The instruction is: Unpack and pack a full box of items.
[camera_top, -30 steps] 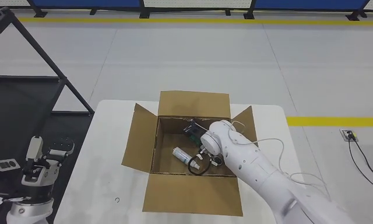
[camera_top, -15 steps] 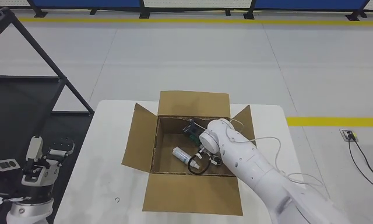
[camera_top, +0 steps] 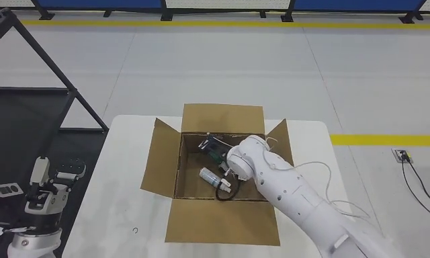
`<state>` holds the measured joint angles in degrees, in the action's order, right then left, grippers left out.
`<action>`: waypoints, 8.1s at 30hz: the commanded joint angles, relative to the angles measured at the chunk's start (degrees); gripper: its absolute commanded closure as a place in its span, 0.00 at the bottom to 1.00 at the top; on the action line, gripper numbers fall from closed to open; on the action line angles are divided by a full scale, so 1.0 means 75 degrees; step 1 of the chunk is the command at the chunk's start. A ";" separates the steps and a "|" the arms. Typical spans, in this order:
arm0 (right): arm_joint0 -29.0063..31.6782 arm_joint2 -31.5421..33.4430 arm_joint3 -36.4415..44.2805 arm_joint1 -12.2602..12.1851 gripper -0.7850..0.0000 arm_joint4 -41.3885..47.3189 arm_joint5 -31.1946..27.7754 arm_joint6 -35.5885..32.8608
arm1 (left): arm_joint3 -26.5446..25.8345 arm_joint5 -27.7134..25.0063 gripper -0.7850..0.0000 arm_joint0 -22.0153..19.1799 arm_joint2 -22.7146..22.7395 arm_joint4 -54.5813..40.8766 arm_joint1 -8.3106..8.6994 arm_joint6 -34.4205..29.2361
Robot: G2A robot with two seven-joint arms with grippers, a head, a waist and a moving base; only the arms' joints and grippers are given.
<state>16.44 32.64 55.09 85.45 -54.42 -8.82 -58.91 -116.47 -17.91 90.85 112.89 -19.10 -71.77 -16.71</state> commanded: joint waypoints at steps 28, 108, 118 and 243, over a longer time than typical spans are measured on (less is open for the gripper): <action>0.4575 0.4481 0.9573 -0.1508 1.00 -0.3897 0.1826 -0.2605 | 0.0000 0.0000 0.00 0.0000 0.0000 0.0000 0.0000 0.0000; 0.4079 0.7377 0.2679 -0.1928 1.00 -0.2580 -0.0373 -0.2271 | 0.0000 0.0000 0.00 0.0000 0.0000 0.0000 0.0000 0.0000; 0.3862 0.7129 0.2090 -0.1966 1.00 -0.2460 -0.0394 -0.2231 | 0.0000 0.0000 0.00 0.0000 0.0000 0.0000 0.0000 0.0000; -0.0507 -0.1106 -0.1589 0.0867 0.01 0.1193 0.0073 0.0066 | 0.0112 -0.0145 0.00 0.0209 0.0445 -0.0145 -0.0050 0.0449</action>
<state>12.77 24.41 44.27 91.56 -45.66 -7.94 -58.66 -115.63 -19.00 92.42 116.24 -20.20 -72.14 -13.34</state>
